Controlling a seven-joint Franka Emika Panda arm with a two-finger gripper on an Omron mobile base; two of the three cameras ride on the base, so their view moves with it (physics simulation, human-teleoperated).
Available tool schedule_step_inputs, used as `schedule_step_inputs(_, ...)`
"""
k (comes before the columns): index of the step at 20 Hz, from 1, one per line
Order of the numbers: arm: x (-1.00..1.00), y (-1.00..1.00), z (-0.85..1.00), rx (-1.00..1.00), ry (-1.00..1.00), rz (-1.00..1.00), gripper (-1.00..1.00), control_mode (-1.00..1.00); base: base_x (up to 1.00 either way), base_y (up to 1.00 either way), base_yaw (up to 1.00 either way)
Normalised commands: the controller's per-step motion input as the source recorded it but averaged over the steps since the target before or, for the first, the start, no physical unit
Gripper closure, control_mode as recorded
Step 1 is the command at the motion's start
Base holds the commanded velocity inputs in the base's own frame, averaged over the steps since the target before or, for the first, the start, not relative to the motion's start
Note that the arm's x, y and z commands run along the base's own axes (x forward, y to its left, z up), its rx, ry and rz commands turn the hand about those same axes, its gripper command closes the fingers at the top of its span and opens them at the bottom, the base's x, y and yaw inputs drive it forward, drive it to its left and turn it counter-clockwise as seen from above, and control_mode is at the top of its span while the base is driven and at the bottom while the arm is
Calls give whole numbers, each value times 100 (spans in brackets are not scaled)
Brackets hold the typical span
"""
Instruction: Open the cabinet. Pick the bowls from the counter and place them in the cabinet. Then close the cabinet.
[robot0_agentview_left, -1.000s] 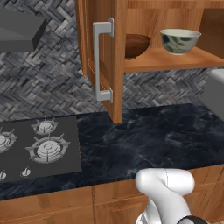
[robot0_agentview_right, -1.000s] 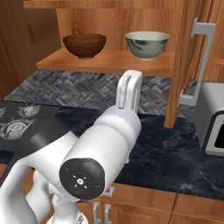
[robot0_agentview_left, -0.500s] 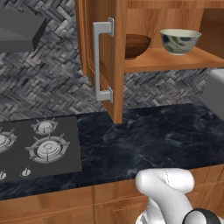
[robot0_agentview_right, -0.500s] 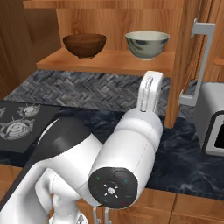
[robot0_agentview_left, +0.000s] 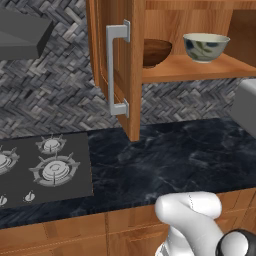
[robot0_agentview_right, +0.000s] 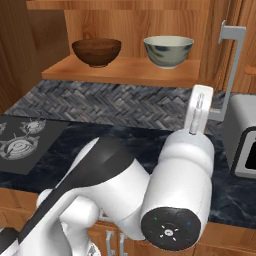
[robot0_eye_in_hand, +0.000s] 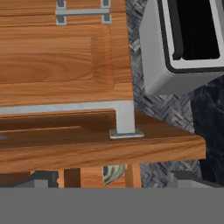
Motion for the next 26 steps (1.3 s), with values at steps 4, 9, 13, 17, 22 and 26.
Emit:
schedule_step_inputs(4, 15, -33, 0, 0, 0, 2, -100, -100, 0, 0, 0)
schedule_step_inputs(9, 36, -26, -2, 0, 0, 5, -100, -100, 0, 0, 0)
schedule_step_inputs(13, 31, -28, -10, 0, 0, 6, -100, -100, 0, 0, 0)
schedule_step_inputs(17, 25, -24, -23, 0, 0, 5, -100, -100, 0, 0, 0)
schedule_step_inputs(22, 19, -26, -29, 0, 0, 4, -100, -100, 0, 0, 0)
schedule_step_inputs(26, 31, -22, -17, 0, 0, 3, -100, -100, 0, 0, 0)
